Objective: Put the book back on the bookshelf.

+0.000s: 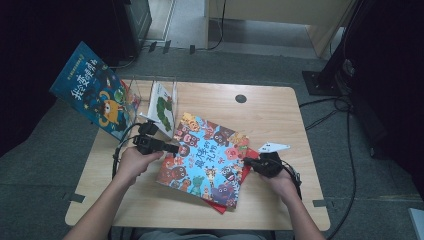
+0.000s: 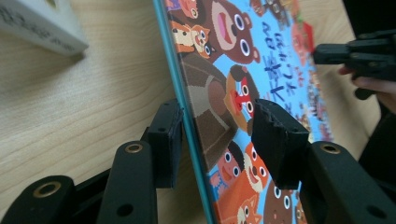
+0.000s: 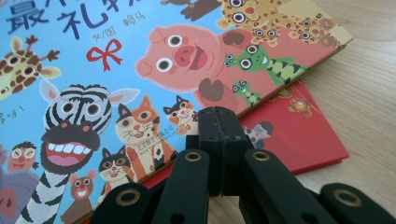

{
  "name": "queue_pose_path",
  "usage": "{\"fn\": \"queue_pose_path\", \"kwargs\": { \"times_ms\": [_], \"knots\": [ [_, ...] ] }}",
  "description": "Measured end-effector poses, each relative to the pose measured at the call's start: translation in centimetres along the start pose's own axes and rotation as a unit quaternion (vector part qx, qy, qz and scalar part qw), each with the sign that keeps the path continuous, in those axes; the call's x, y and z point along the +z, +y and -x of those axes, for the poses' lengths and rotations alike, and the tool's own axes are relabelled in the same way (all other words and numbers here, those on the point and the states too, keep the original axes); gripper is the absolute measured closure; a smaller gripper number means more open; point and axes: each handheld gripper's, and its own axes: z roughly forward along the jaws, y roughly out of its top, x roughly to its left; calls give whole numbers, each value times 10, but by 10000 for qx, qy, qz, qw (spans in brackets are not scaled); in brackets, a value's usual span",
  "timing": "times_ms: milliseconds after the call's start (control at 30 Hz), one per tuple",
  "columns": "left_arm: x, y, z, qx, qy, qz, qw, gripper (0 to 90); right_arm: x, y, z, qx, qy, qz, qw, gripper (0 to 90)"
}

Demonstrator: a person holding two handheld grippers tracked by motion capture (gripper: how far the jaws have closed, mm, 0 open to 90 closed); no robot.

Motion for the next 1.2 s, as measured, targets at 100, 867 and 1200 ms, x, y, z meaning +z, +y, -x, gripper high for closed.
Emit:
{"fn": "queue_pose_path", "kwargs": {
  "times_ms": [100,867,1200],
  "knots": [
    [-7,4,4,-27,10,-123,9999,545,3,1,-1,-32,60,10,10000,900],
    [-34,38,37,-23,-240,-315,9992,667,19,8,-7,-268,260,120,9992,900],
    [-35,51,51,48,-158,-530,9985,679,24,11,-13,-521,160,143,9984,900]
  ]
}}
